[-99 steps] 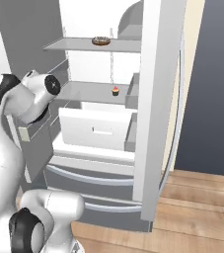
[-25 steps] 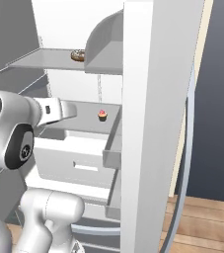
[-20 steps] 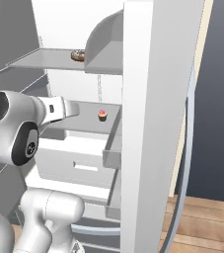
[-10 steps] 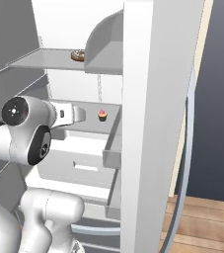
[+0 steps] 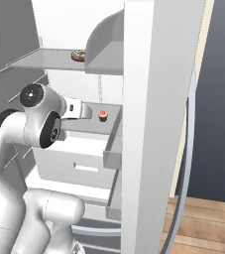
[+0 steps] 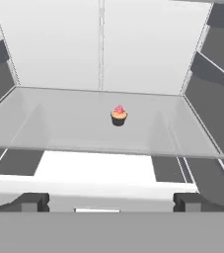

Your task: Take the donut and cupcake from the fridge and place them on the empty tray on the dining counter.

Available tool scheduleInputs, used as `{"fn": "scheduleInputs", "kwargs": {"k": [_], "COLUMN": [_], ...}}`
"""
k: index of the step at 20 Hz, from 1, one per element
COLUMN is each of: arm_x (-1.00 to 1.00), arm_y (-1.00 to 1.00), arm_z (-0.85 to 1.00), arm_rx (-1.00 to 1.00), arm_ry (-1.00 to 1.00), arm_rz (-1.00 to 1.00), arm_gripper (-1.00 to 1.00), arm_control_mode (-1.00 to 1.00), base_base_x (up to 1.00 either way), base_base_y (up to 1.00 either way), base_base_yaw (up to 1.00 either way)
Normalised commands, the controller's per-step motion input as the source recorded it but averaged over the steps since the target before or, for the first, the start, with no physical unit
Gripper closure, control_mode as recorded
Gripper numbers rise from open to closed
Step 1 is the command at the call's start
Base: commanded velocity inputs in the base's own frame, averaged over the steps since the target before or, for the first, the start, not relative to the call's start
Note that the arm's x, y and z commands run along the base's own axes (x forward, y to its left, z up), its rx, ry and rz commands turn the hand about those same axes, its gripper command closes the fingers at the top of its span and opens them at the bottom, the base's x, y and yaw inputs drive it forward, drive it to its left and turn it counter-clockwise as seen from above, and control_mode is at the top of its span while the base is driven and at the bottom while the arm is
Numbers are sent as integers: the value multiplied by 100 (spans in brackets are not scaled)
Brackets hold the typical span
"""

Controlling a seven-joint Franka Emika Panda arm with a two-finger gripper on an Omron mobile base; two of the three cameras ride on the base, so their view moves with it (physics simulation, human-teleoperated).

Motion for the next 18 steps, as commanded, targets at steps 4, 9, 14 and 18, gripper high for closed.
{"fn": "scheduleInputs", "kwargs": {"k": [4,9,14,18], "arm_x": [49,56,59,62], "arm_y": [-1,0,0,-3], "arm_z": [-33,-49,-39,0], "arm_rx": [8,3,0,1], "arm_ry": [5,0,0,3], "arm_rz": [0,0,0,0], "arm_gripper": [-100,-100,-100,-100], "arm_control_mode": [-100,-100,-100,-100], "base_base_x": [0,0,0,0], "base_base_y": [0,0,0,0], "base_base_yaw": [0,0,0,0]}}
